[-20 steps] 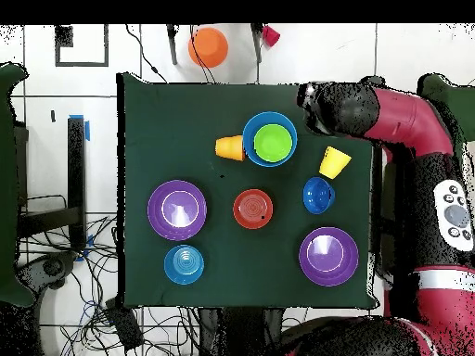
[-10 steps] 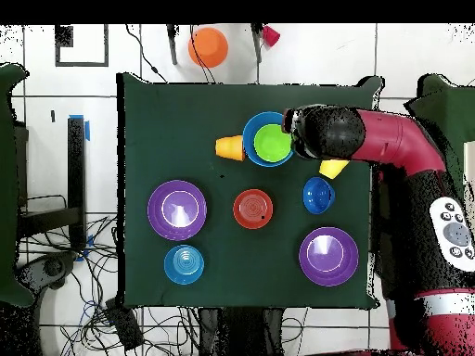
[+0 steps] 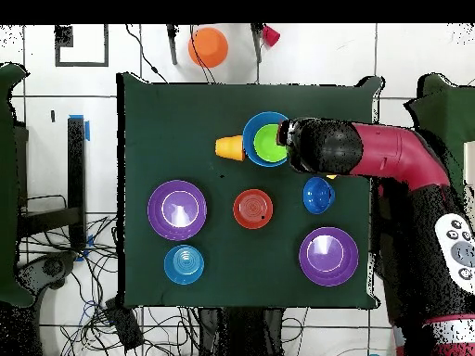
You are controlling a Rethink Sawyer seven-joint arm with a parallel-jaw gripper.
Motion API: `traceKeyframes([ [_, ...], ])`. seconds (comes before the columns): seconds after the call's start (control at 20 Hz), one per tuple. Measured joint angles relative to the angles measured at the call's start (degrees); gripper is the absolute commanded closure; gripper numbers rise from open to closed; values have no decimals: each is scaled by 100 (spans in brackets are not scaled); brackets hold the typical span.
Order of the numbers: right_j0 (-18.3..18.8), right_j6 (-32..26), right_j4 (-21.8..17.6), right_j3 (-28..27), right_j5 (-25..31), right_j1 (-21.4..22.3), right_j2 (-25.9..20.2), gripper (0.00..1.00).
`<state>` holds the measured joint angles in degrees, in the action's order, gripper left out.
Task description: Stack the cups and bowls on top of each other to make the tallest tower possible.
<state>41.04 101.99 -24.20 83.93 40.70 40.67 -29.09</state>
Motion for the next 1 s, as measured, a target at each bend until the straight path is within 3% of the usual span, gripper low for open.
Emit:
traceKeyframes([
  [0.5, -252, 0, -2, 182, -51, 400, 7, 0],
  [1.0, -1107, 1, -1, 170, -51, 489, 208, 0],
])
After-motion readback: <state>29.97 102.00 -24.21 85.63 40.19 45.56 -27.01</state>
